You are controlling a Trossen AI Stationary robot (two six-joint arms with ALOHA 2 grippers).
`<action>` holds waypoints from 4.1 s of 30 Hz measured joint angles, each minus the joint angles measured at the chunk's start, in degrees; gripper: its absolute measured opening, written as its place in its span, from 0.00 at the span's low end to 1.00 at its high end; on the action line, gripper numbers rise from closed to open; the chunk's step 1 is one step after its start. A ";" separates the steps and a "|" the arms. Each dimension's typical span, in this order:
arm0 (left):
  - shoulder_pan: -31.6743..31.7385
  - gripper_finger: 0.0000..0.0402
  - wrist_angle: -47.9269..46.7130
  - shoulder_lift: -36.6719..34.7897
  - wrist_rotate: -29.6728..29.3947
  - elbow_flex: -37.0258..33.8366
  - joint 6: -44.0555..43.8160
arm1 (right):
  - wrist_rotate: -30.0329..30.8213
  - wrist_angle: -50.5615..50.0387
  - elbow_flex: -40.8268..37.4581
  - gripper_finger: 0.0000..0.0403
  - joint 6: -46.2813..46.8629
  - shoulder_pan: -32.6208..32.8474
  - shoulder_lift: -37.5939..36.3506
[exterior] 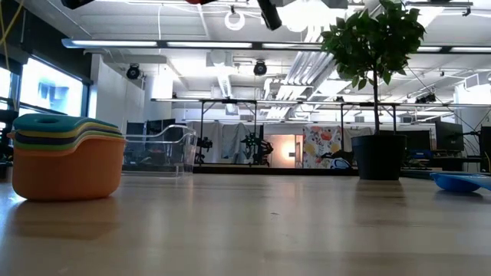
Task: Nest measuring cups in basket
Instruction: Stack the red measuring cup on top of the light blue measuring cup
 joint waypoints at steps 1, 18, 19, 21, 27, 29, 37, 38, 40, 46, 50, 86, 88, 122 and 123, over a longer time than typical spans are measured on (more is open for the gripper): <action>0.00 0.16 -0.46 -0.18 0.00 0.00 -0.81 | -0.17 0.95 0.00 0.00 -0.80 -0.46 0.00; -2.45 0.16 -7.96 5.17 0.85 -6.08 -11.58 | -8.90 -2.17 0.00 0.00 -7.00 -6.56 0.02; -3.06 0.16 -7.98 5.95 0.85 -6.68 -12.17 | -9.16 -2.98 0.00 0.00 -7.18 -6.87 0.04; -4.21 0.16 -7.80 7.52 0.85 -7.69 -13.20 | -10.00 -4.74 0.00 0.00 -7.55 -7.58 0.04; -7.28 0.16 -5.98 12.57 0.66 -10.21 -16.25 | -13.22 -9.91 0.00 0.00 -8.96 -9.03 0.04; -8.29 0.16 -5.15 14.74 0.62 -10.21 -16.88 | -14.10 -11.12 0.00 0.00 -9.63 -9.31 0.04; -12.01 0.16 -4.74 24.38 0.59 -10.21 -19.81 | -16.26 -13.53 0.00 0.00 -11.50 -9.34 0.04; -12.32 0.16 -4.73 25.69 0.59 -10.21 -20.58 | -16.57 -13.80 0.00 0.00 -11.51 -9.34 0.04; -12.77 0.16 -4.46 28.33 0.57 -10.21 -22.88 | -16.71 -13.87 0.00 0.00 -12.02 -9.34 0.04; -13.40 0.16 -2.08 35.79 0.82 -10.21 -30.24 | -17.47 -14.16 0.00 0.00 -13.42 -9.34 0.04; -13.40 0.16 -1.50 39.45 2.20 -10.21 -33.26 | -18.77 -14.22 0.00 0.00 -14.09 -9.34 0.04; -10.18 0.15 26.58 59.04 4.61 -10.00 -42.50 | -24.66 -20.98 -0.07 0.00 -22.00 -9.33 0.04; -9.63 0.15 26.59 59.43 5.00 -9.59 -41.61 | -24.81 -22.41 -0.07 0.00 -22.36 -9.32 0.04; -7.18 0.15 4.48 32.19 -5.09 -5.30 -21.64 | -30.70 -8.50 0.00 0.00 -13.59 -4.69 1.55; -6.86 0.15 3.63 30.63 -5.62 -5.42 -20.83 | -30.67 -7.24 0.00 0.00 -13.69 -4.70 1.72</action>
